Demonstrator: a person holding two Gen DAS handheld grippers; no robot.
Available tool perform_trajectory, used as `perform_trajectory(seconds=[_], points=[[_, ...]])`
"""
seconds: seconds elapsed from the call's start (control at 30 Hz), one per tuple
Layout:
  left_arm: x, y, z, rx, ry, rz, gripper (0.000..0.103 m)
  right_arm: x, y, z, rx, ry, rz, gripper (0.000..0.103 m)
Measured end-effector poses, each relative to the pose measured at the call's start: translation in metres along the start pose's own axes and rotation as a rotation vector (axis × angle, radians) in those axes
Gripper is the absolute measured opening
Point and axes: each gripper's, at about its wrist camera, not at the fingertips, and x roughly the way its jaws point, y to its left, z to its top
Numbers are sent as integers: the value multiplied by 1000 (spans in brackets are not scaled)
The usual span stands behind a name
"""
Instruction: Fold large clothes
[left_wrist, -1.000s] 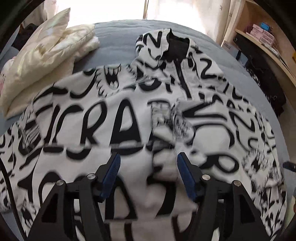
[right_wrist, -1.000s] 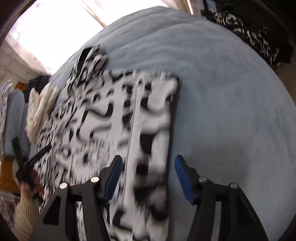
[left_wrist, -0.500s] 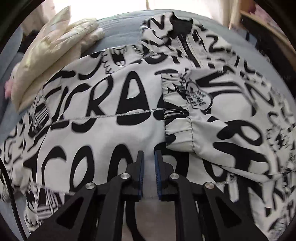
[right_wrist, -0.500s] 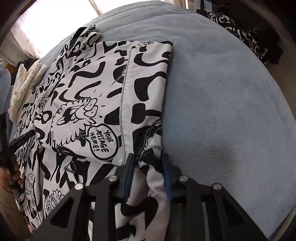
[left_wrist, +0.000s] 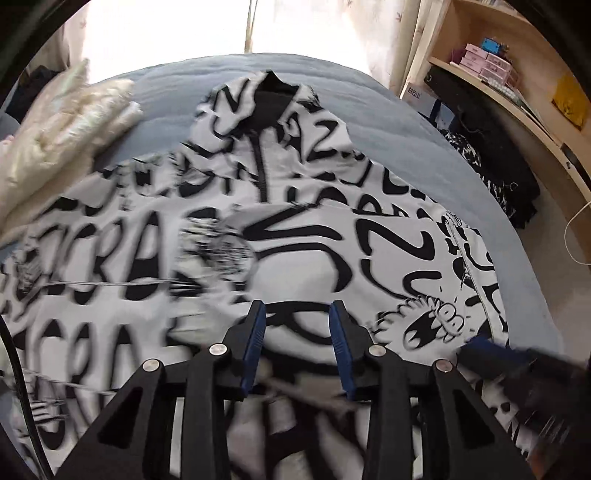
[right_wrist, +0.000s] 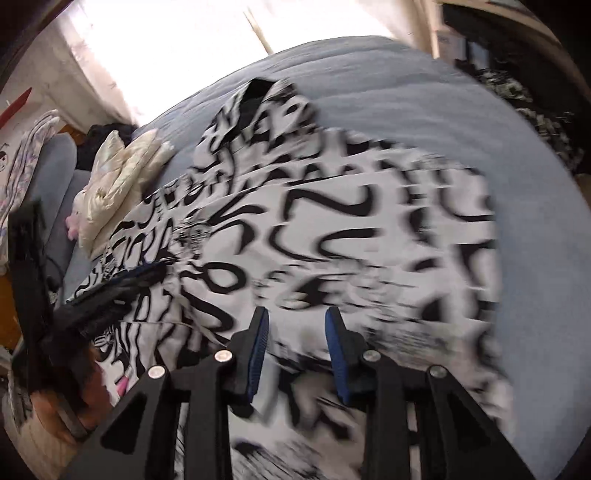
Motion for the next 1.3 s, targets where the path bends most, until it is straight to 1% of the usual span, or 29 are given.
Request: perform_trajectory(seconds=[0.1,0.17,0.23,0.3,0.37,0.4,0.47,0.5,0.53,0.57,0.6,0.63,0.67,0.77,0.8,0.83,1.07,1.13,1.3], points=[[30,-9,-5,8,38,40,34,32,8,-2,7,31,25,32],[47,-11,-12,25,72,70,34,52,-3,-7,15,73,-7,32],[53,-9,-17,54,63,90,34,58,-21,-13,26,83,-46,32],[55,-5,-19,69,55,107,34,50,-49,-16,51,59,-80,29],[56,2,-17,50,56,102,34,35,-84,-16,100,30,-143,29],[56,5,-16,37,60,91,34,27,-98,-16,133,19,-149,28],[55,9,-14,12,66,77,34,17,-116,-17,186,19,-98,22],[54,8,-13,5,68,78,34,14,-119,-17,195,20,-86,23],[52,8,-12,-5,69,81,34,11,-118,-17,193,16,-90,24],[50,9,-12,-13,69,81,34,8,-113,-17,183,11,-109,27],[48,8,-11,-18,69,78,36,6,-109,-17,173,7,-133,27],[43,9,-12,-25,66,72,38,3,-104,-16,161,0,-141,29],[38,9,-12,-30,61,67,40,1,-100,-16,157,-6,-132,33],[21,10,-14,-38,41,73,51,-8,-89,-17,150,-24,-112,35],[15,11,-15,-37,28,86,56,-12,-84,-17,145,-33,-105,35],[6,11,-16,-33,9,99,58,-16,-80,-18,142,-41,-99,35],[-38,9,-28,-3,-38,120,60,-36,-53,-20,103,-81,-94,36],[-50,8,-33,4,-52,128,64,-41,-48,-22,102,-87,-89,36],[-79,5,-48,28,-85,138,66,-55,-39,-33,101,-95,-80,38]])
